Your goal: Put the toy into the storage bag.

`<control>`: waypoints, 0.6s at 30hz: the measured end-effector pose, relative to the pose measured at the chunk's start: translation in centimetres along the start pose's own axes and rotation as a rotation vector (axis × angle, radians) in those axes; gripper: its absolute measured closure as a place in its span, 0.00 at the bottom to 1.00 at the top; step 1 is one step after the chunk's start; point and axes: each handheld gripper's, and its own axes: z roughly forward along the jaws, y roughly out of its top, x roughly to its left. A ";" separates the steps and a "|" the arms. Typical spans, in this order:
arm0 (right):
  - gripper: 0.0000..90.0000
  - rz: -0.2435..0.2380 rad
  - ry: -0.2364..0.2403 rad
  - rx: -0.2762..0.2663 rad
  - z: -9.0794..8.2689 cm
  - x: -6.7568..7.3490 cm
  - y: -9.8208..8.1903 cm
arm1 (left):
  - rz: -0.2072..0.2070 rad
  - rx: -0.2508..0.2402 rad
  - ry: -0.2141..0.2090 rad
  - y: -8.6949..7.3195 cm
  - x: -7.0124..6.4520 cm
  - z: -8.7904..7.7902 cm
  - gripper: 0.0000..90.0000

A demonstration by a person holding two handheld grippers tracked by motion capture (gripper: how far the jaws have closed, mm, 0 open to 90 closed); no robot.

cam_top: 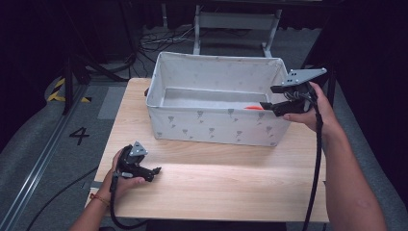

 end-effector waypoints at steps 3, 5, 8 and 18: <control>0.35 0.002 -0.029 -0.010 -0.6 0.6 -0.3 | -0.001 -0.002 -0.002 0.0 0.0 0.0 0.01; 0.32 0.008 -0.048 -0.023 -1.0 0.9 -0.6 | -0.001 0.000 -0.001 0.0 0.0 0.0 0.01; 0.29 0.014 -0.073 -0.036 -1.6 1.4 -1.2 | 0.000 0.001 -0.001 0.0 0.0 0.0 0.01; 0.24 -0.007 -0.123 -0.046 -3.3 2.9 -3.3 | 0.000 -0.002 0.001 0.0 0.0 0.0 0.01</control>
